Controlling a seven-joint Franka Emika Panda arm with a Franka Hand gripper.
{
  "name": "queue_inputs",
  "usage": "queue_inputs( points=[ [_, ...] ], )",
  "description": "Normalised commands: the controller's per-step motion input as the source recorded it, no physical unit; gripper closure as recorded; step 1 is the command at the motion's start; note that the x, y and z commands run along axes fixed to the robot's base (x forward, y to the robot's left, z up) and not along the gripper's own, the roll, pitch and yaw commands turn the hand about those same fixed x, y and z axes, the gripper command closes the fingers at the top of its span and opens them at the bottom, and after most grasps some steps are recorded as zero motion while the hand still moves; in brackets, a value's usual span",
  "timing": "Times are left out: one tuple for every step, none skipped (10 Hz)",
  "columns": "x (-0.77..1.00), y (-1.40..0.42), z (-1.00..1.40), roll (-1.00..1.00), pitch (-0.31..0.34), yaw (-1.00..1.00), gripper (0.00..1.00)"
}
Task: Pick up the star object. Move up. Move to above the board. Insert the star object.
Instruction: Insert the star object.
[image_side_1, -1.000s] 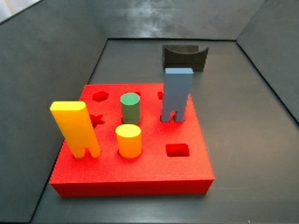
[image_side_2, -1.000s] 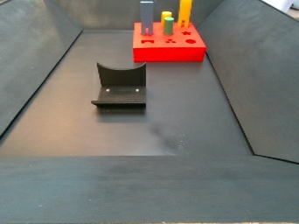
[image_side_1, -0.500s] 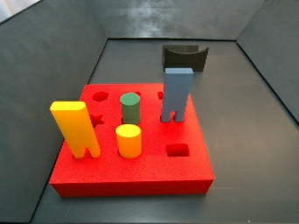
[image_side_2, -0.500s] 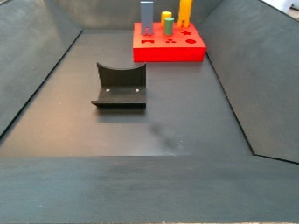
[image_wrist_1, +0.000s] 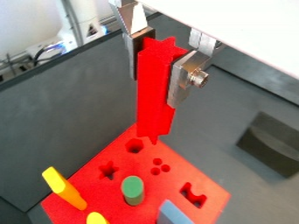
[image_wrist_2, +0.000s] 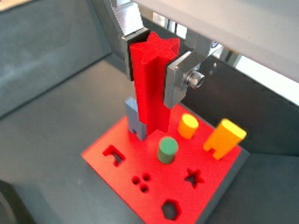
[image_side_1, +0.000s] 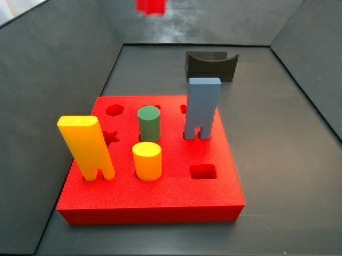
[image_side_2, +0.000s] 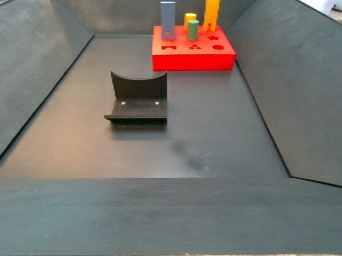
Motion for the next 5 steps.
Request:
queue_inputs(
  points=[
    [-0.53, -0.23, -0.65, 0.06, -0.147, 0.51, 1.0],
    [-0.51, -0.23, -0.69, 0.04, -0.153, 0.6, 1.0],
    [-0.43, -0.21, -0.68, 0.01, -0.154, 0.64, 1.0],
    [-0.41, -0.19, -0.7, 0.0, -0.159, 0.63, 1.0],
    [-0.35, -0.18, -0.72, 0.04, -0.144, 0.67, 1.0]
  ],
)
